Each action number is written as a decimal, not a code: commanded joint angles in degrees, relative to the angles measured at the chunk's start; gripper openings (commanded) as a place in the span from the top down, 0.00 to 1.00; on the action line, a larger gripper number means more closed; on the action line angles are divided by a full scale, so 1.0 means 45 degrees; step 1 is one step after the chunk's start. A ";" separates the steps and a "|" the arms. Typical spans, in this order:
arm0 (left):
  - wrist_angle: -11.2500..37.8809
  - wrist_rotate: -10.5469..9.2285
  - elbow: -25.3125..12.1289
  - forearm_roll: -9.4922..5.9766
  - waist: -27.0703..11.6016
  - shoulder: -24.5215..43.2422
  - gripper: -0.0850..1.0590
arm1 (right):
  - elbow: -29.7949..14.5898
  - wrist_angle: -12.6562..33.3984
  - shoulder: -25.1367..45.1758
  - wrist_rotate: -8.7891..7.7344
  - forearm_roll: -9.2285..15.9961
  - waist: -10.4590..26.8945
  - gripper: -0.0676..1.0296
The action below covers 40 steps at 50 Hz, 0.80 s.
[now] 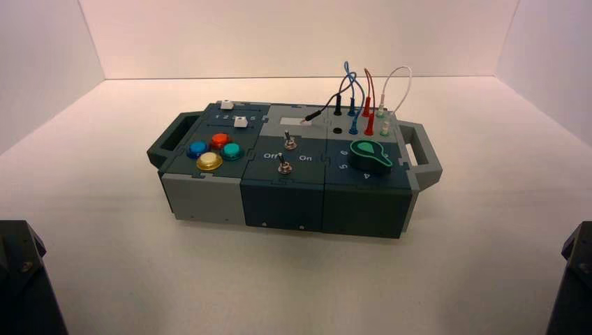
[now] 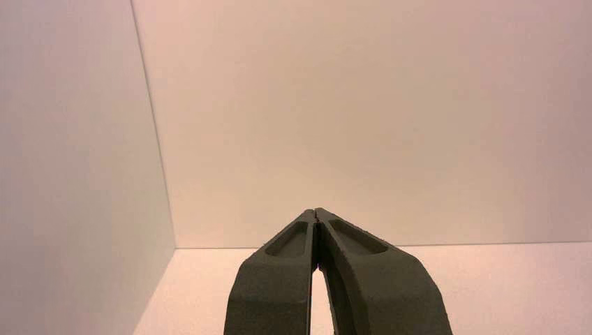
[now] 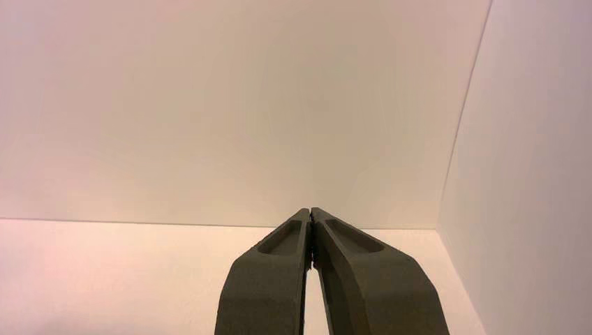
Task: Flip the top switch on with the right gripper.
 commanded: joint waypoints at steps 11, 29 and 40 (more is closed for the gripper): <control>-0.0039 0.0039 -0.0371 -0.0020 -0.0059 -0.0137 0.95 | -0.0488 -0.0020 0.0020 0.0020 0.0000 0.0059 0.96; 0.0312 0.0039 -0.0371 -0.0020 -0.0117 -0.0098 0.95 | -0.0527 0.0391 -0.0020 0.0020 0.0000 0.0215 0.96; 0.2949 0.0020 -0.1211 -0.0039 -0.1016 0.0840 0.95 | -0.1055 0.1855 0.0156 0.0039 0.0020 0.1738 0.96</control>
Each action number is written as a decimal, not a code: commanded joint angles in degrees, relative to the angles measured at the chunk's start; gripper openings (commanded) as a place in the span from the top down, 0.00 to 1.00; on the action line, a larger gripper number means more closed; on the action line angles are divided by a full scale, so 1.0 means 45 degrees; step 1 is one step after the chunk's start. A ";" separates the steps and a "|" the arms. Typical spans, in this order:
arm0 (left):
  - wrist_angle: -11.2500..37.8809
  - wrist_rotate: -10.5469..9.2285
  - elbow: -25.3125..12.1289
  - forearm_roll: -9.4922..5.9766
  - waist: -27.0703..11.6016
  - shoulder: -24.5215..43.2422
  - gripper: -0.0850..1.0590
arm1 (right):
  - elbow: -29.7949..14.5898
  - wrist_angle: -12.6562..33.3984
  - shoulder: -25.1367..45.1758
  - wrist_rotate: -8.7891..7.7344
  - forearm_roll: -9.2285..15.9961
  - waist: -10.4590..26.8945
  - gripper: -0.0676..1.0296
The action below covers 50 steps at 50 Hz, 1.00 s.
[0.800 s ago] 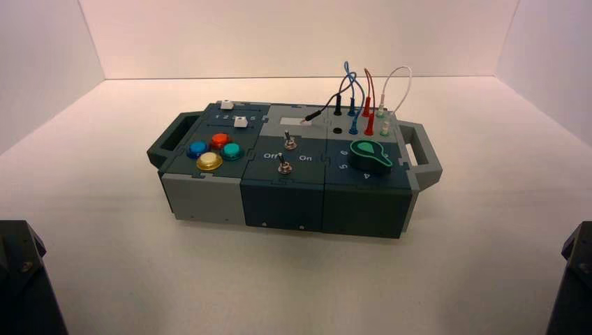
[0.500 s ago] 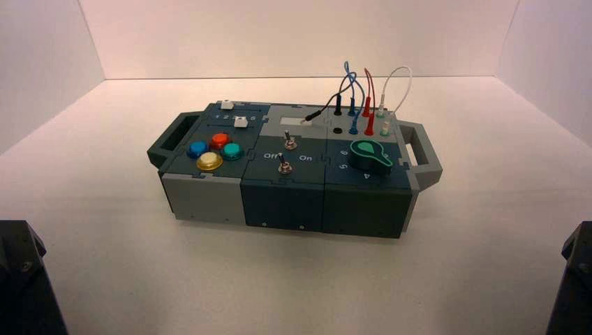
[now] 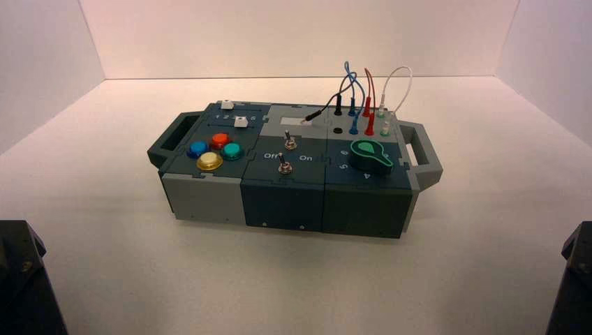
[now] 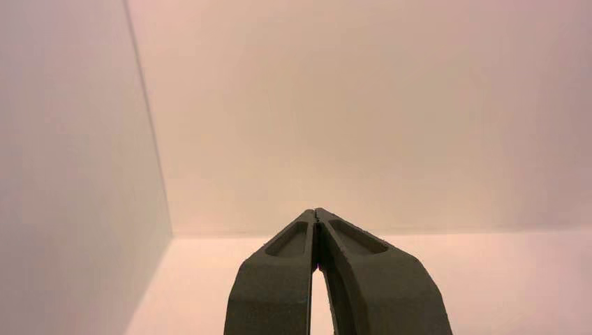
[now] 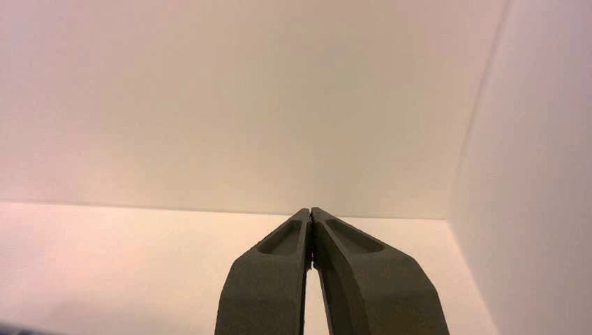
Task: Flip the top switch on with the right gripper.
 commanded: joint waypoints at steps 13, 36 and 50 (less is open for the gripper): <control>0.4805 0.0000 -0.1914 -0.0293 -0.1758 0.3281 0.95 | -0.1465 0.2930 0.0820 0.0234 0.0410 0.3340 0.96; 0.6602 -0.0078 -0.3066 -0.0918 -0.3047 0.7598 0.95 | -0.3242 0.5488 0.3496 0.0430 0.2383 0.6406 0.96; 0.7168 -0.0078 -0.3711 -0.1543 -0.3320 0.9687 0.95 | -0.4141 0.5859 0.5664 0.0430 0.3789 0.6855 0.96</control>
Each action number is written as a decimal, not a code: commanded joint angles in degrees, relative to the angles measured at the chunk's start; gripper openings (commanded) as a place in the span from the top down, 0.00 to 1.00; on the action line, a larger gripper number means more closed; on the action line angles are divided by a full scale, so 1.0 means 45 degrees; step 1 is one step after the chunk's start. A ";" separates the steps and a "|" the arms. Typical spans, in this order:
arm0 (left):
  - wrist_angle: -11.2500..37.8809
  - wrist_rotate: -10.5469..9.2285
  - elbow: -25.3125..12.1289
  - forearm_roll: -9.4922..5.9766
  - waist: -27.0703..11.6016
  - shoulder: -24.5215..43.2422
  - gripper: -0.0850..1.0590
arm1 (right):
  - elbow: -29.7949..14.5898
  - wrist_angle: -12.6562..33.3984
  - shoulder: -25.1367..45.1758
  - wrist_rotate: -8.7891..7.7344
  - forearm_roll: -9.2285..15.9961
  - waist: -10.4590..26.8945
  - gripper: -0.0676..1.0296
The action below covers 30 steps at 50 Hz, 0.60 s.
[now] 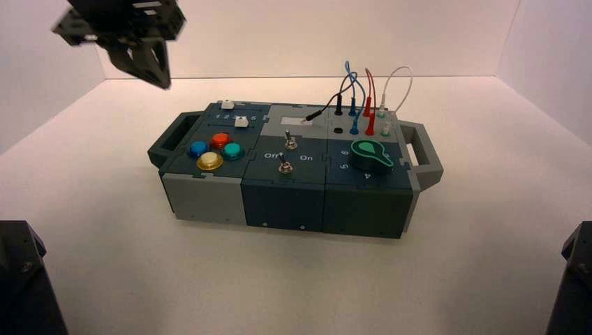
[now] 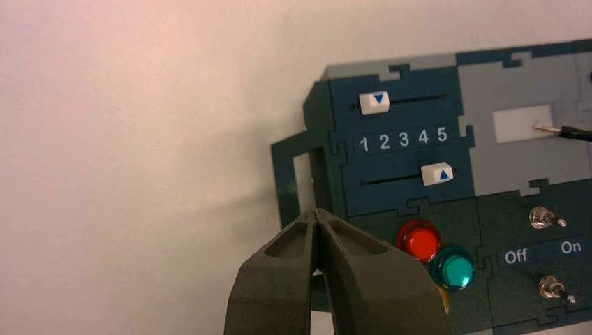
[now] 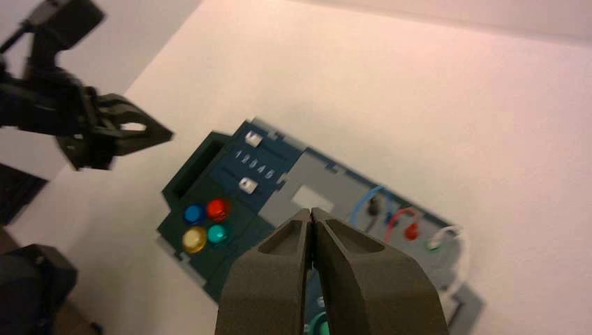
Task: Flip the top switch on with the right gripper.
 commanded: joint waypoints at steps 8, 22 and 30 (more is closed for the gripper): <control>0.0410 -0.0020 -0.0703 -0.0137 -0.0273 0.1484 0.95 | -0.0977 0.0234 0.2148 0.0039 0.0879 0.0469 0.96; 0.0488 0.0000 -0.0820 -0.0137 -0.0293 0.2051 0.95 | -0.1934 0.0234 0.4316 0.0039 0.1699 0.1094 0.96; 0.0469 0.0000 -0.0859 -0.0137 -0.0293 0.2383 0.95 | -0.2441 0.0234 0.5312 0.0039 0.1875 0.1113 0.96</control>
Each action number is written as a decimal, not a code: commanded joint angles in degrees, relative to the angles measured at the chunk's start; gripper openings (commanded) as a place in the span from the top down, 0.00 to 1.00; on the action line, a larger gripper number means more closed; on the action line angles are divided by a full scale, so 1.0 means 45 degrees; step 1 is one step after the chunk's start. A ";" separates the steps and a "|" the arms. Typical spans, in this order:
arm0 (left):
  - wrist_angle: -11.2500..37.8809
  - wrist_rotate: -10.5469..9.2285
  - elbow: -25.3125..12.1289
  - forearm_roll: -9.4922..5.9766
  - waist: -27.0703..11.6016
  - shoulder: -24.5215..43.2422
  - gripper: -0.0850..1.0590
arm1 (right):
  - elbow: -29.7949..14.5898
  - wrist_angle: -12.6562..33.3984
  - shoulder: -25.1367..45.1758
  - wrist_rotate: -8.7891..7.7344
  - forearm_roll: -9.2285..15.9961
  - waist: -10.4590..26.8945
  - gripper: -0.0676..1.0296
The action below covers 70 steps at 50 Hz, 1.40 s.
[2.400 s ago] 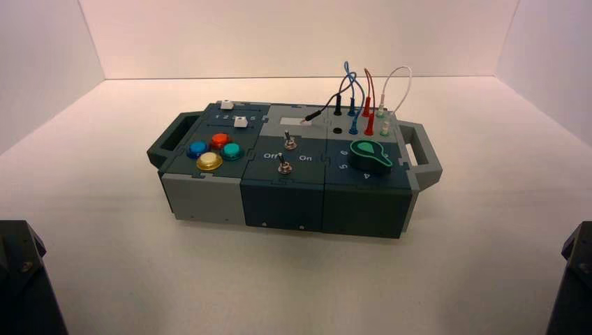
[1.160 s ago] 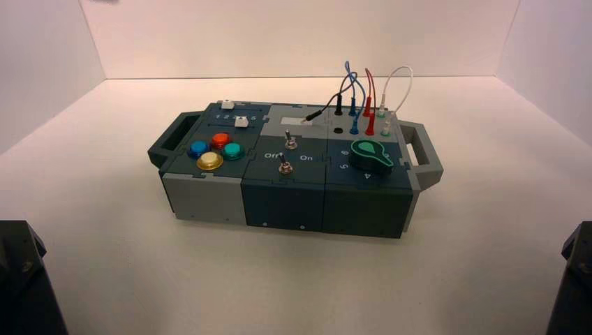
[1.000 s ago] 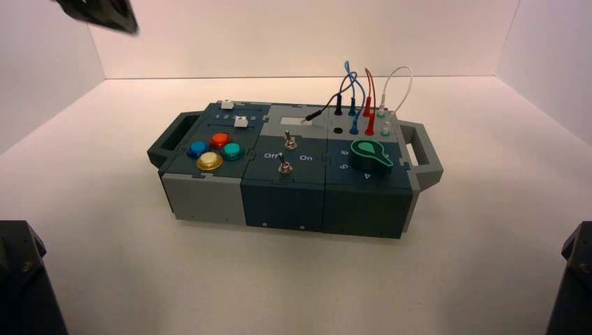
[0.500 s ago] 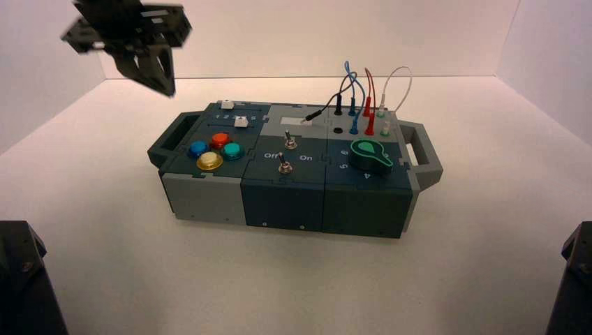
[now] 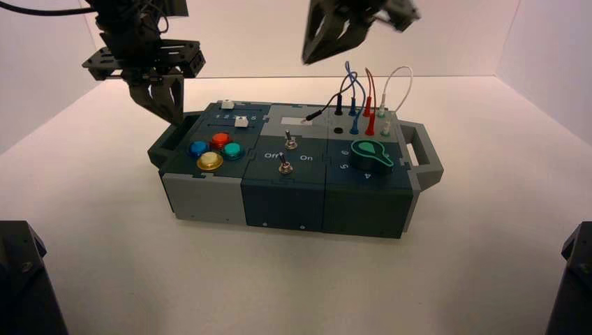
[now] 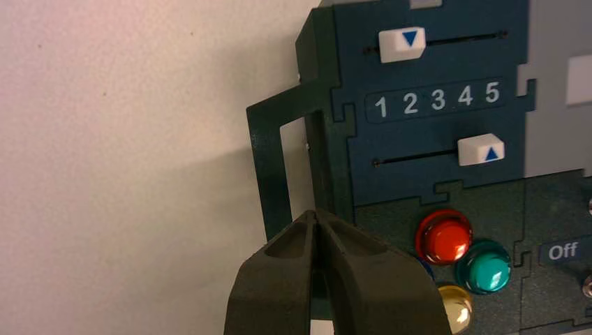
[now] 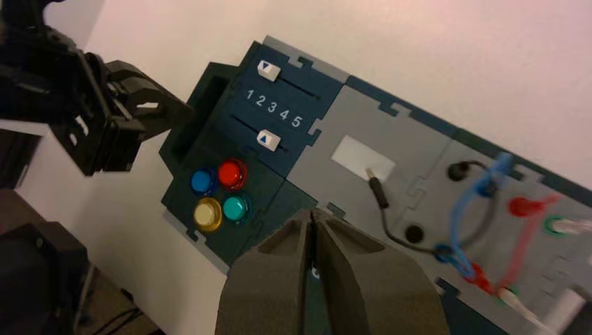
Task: Flip the top switch on with the right gripper.
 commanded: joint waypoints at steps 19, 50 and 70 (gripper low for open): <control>0.0195 -0.0020 -0.0527 -0.0273 -0.0059 0.1348 0.95 | -0.1387 0.0957 0.1816 0.0039 0.1504 0.0820 0.96; 0.0391 -0.0020 -0.0625 -0.0332 -0.0059 0.1836 0.95 | -0.1582 0.1270 0.3105 0.0059 0.2461 0.0879 0.96; 0.0430 -0.0020 -0.0645 -0.0352 -0.0059 0.1895 0.95 | -0.1445 0.0996 0.3613 -0.0020 0.2285 0.0098 0.96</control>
